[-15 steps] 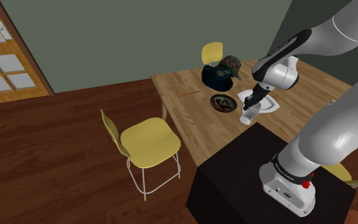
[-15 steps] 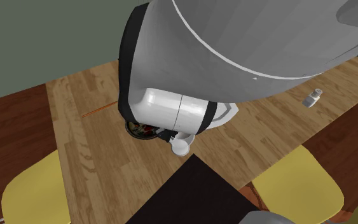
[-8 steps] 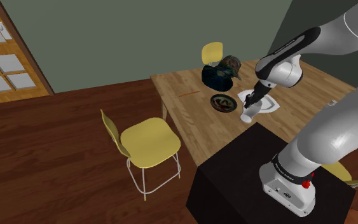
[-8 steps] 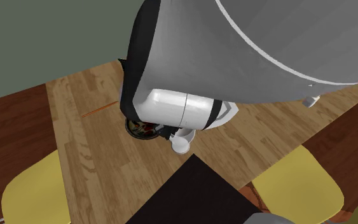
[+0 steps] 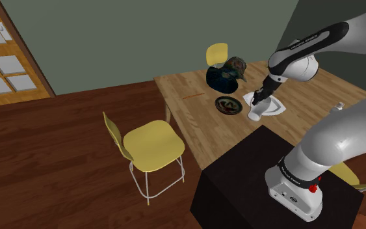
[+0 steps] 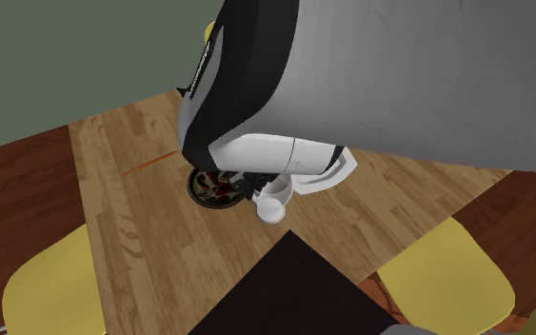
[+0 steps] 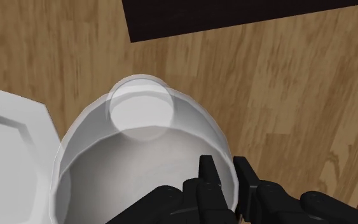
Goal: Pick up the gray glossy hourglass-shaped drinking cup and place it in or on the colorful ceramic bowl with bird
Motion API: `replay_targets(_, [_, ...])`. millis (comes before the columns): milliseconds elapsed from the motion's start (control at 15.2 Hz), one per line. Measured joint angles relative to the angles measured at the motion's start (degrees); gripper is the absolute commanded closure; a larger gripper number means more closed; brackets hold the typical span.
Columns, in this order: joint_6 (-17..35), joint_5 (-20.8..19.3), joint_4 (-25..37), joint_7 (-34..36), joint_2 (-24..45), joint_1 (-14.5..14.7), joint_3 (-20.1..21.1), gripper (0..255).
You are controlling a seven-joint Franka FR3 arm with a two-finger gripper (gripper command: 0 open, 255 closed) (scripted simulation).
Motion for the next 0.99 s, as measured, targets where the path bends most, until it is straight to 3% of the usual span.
replay_targets(726, [-10.8,-4.8,3.1,5.1,-8.2,-3.8,4.0,255])
replay_targets(990, [-12.4,-1.9,9.0,7.1,-4.2,-0.4,5.3,255])
